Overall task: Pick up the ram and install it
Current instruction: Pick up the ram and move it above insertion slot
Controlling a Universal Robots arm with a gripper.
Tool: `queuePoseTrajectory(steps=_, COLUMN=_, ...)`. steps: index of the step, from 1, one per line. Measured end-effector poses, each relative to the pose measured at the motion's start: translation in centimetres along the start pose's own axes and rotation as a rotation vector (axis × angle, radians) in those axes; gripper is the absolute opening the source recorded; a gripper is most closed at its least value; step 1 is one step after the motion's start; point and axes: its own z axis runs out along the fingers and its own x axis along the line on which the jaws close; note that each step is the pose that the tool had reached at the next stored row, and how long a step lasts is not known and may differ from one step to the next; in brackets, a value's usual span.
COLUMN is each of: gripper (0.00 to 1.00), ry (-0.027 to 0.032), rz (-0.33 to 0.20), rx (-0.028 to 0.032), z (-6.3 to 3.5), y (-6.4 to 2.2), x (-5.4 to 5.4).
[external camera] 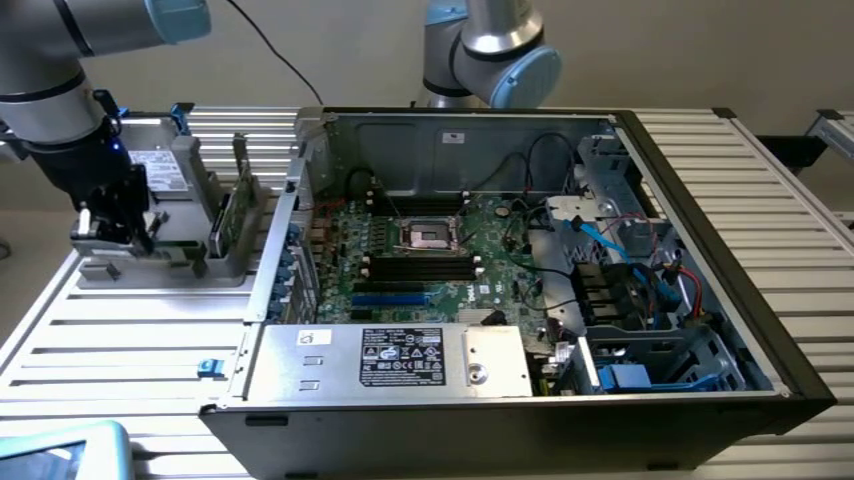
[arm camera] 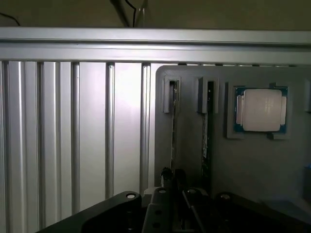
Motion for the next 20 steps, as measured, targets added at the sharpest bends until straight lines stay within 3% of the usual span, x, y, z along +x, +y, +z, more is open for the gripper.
queuePoseTrajectory(steps=8, gripper=0.14, ry=0.0004, rz=-0.015, rx=0.0085, z=-1.87, y=0.27, x=0.0)
queuePoseTrajectory(steps=11, gripper=0.14, ry=0.0008, rz=-0.02, rx=0.0168, z=-2.56, y=0.39, x=0.0)
queuePoseTrajectory(steps=16, gripper=0.14, ry=0.002, rz=-0.028, rx=0.0383, z=-3.45, y=0.58, x=0.0)
queuePoseTrajectory(steps=20, gripper=0.14, ry=0.0024, rz=-0.034, rx=0.0428, z=-4.86, y=0.67, x=0.0)
